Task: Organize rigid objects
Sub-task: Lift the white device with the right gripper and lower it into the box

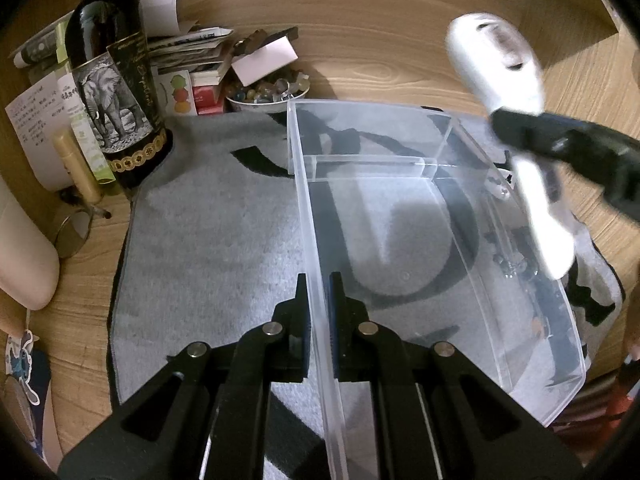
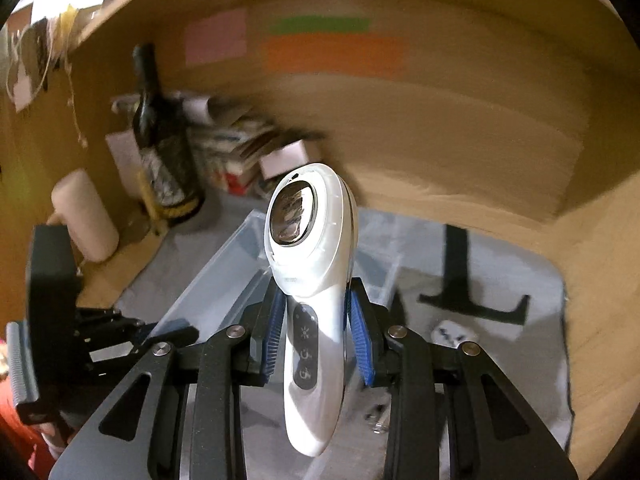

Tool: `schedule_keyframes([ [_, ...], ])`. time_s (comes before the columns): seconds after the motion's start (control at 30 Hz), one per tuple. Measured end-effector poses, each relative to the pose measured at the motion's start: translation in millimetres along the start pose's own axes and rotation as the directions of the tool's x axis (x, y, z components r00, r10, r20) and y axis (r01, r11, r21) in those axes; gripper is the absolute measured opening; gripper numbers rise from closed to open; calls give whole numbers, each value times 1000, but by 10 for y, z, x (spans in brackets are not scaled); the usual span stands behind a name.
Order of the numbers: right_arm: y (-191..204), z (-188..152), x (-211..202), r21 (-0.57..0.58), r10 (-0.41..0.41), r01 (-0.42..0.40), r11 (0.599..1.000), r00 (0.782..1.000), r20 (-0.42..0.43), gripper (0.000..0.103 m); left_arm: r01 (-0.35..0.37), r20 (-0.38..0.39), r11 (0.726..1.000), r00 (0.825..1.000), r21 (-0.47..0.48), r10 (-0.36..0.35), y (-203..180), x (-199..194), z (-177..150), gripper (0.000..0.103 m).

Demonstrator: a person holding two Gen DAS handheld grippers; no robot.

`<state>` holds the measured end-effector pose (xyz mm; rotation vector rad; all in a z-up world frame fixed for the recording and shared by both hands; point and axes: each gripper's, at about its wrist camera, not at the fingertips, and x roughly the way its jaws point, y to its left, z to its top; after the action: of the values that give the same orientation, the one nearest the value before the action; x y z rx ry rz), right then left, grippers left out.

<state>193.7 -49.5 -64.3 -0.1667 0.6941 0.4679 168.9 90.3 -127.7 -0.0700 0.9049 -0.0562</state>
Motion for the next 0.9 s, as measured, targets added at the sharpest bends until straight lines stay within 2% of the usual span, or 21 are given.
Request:
schedule_keyframes([
  [0.3, 208, -42, 425, -69, 19, -31, 997, 987, -158, 29, 12, 7, 1000, 1000, -1, -12, 13, -14, -15, 8],
  [0.57, 275, -145, 731, -83, 39, -69, 994, 947, -319, 29, 18, 12, 1000, 1000, -6, -18, 12, -15, -18, 9],
  [0.83, 404, -211, 819, -118, 31, -84, 989, 920, -391, 30, 19, 11, 1000, 1000, -6, -19, 12, -18, -17, 9],
  [0.9, 409, -198, 797, -127, 25, -79, 989, 927, -375, 31, 18, 12, 1000, 1000, -7, -18, 9, -23, -16, 9],
])
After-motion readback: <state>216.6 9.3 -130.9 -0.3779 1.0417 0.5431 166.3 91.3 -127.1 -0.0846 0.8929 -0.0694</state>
